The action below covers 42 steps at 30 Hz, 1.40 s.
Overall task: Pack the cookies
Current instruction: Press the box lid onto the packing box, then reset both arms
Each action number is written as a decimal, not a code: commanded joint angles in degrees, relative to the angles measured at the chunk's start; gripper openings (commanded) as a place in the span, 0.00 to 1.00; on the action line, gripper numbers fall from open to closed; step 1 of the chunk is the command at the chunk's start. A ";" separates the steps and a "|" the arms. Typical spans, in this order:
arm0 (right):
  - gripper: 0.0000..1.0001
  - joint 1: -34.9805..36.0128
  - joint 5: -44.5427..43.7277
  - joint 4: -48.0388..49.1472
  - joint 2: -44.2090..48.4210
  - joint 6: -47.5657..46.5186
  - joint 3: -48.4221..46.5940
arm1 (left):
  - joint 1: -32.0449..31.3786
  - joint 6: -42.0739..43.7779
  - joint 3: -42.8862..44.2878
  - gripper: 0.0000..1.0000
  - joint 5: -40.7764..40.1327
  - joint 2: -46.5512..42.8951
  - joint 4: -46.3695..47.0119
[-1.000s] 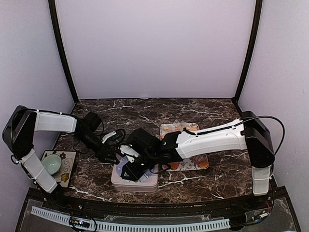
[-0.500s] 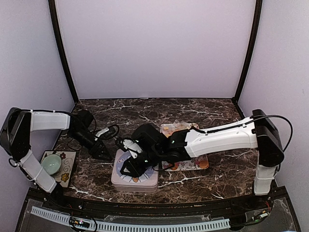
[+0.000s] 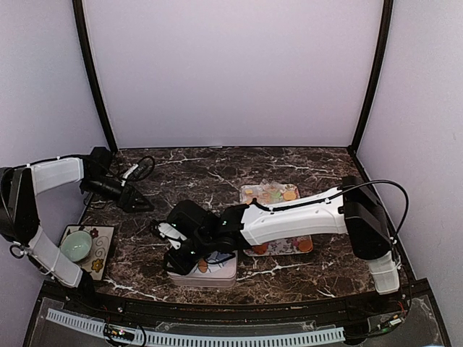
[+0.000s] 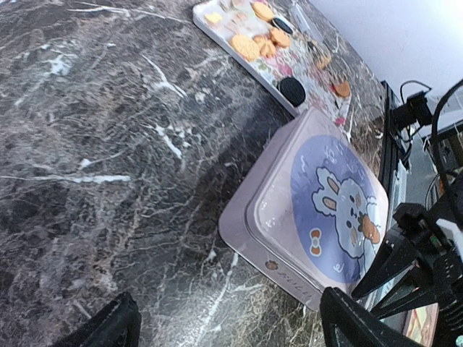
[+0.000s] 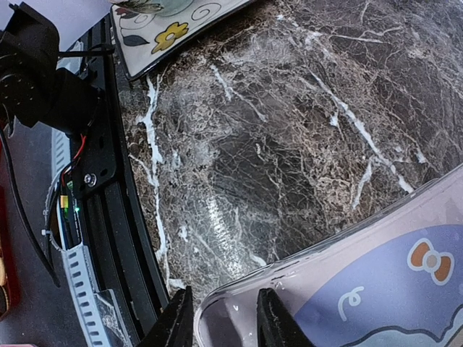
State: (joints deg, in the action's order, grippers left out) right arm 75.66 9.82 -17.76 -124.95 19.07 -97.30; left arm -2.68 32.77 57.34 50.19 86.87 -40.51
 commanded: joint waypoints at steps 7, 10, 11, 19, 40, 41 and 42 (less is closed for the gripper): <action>0.30 0.31 -6.98 -11.59 -3.63 -2.64 2.60 | 5.06 -6.87 4.29 0.89 4.70 -1.35 3.56; 0.39 -0.07 -8.45 -12.28 -0.93 -3.24 0.53 | 5.21 -8.99 3.04 0.92 3.54 -2.26 6.50; 0.46 -0.32 -8.42 -11.44 0.82 -2.89 0.13 | 5.20 -9.88 2.56 0.93 2.86 -2.58 7.70; 1.00 -4.88 -5.97 -3.61 16.20 0.53 -2.78 | 5.37 -14.38 1.85 0.99 -1.63 -2.89 14.67; 1.00 -42.10 -66.97 66.20 74.54 -16.91 82.11 | 5.64 -24.55 -12.80 0.99 -29.27 2.04 55.21; 1.00 -43.88 -67.56 67.79 74.67 -18.16 84.30 | 5.63 -24.33 -14.51 0.99 -30.74 2.44 58.60; 1.00 -46.36 -68.11 67.06 74.48 -17.91 85.17 | 5.66 -24.23 -16.39 0.99 -31.94 3.07 61.50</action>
State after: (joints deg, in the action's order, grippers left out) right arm 34.50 -48.62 27.40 -51.55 10.70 -17.82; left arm 2.52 8.58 46.39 26.81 88.71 5.67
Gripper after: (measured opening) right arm 0.998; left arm 0.988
